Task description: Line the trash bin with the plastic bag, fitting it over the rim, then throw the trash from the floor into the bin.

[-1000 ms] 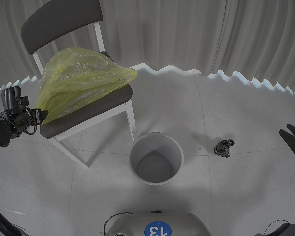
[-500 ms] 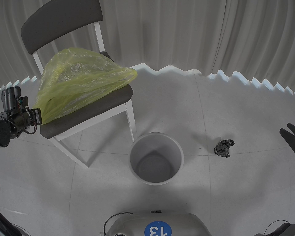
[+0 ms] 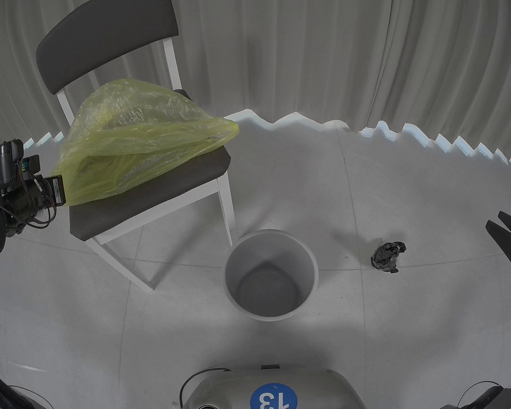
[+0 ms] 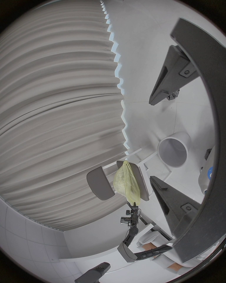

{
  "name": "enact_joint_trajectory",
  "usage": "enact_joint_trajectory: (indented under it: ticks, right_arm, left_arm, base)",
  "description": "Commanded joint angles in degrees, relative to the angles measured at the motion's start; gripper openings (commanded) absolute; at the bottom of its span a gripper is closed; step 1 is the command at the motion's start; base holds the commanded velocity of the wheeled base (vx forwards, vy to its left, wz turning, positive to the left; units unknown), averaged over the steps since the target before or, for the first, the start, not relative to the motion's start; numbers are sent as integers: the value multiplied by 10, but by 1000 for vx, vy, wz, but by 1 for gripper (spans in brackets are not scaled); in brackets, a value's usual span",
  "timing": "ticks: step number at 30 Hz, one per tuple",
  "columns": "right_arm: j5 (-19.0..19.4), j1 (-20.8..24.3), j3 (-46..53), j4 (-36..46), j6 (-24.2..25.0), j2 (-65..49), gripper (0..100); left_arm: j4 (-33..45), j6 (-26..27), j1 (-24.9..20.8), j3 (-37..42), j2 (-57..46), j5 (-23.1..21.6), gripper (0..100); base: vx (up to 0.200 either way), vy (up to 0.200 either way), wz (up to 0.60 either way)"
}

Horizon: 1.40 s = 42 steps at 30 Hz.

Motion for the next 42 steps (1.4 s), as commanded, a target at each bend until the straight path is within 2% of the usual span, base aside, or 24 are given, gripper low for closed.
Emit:
enact_joint_trajectory:
  ticks: [1, 9, 16, 20, 24, 29, 35, 40, 42]
  right_arm:
    - [1, 0, -1, -5, 0, -3, 100]
    - [3, 2, 1, -16, 0, -12, 100]
    - [-4, 59, 9, -16, 16, -12, 100]
    - [-5, 63, 10, -15, 16, -12, 100]
    - [-5, 63, 10, -15, 17, -10, 100]
    - [-5, 63, 9, -16, 18, -7, 100]
    - [-32, 69, -1, -21, 56, 2, 100]
    - [-67, 109, -2, -32, 78, 19, 100]
    - [-99, 144, -2, -34, 87, 33, 100]
  left_arm:
    - [0, -3, -1, -4, -46, -13, 0]
    - [5, -4, -14, -9, -110, -27, 0]
    - [19, -18, -57, -22, -176, -33, 0]
    - [47, -19, -75, -50, -198, -34, 0]
    - [115, -19, -121, -112, -223, -33, 0]
    - [155, -19, -151, -165, -226, -33, 0]
    - [179, -19, -180, -204, -228, -32, 0]
    - [200, -20, -233, -239, -238, -28, 0]
    - [200, -19, -246, -248, -239, -28, 0]
  base:
    - [0, 0, 0]
    - [0, 0, 0]
    - [0, 0, 0]
    - [0, 0, 0]
    - [0, 0, 0]
    - [0, 0, 0]
    - [0, 0, 0]
    - [0, 0, 0]
    - [0, 0, 0]
